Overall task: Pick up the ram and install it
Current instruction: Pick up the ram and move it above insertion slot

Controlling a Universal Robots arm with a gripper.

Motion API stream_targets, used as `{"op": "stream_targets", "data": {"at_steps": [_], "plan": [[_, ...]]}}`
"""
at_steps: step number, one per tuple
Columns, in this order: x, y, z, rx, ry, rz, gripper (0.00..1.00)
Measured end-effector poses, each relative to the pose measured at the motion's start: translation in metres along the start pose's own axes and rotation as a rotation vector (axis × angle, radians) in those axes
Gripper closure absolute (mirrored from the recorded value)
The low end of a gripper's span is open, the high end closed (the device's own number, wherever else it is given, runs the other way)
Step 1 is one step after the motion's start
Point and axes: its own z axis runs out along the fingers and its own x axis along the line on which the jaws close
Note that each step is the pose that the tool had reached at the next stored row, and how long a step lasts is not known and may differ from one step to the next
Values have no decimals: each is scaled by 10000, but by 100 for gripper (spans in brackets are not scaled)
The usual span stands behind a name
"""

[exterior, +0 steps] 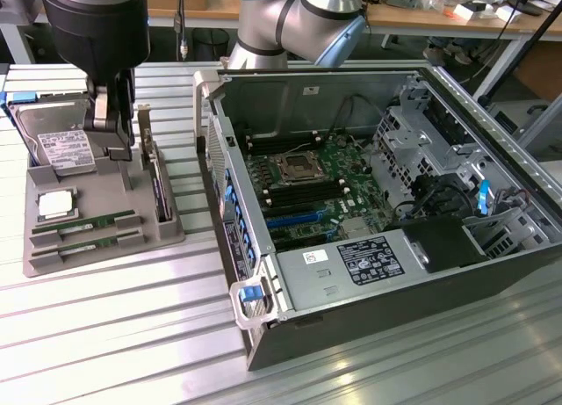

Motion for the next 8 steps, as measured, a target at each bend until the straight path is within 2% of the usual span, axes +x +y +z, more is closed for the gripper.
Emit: {"op": "stream_targets", "data": {"at_steps": [8], "plan": [[0,-1,22,0,0,0,70]]}}
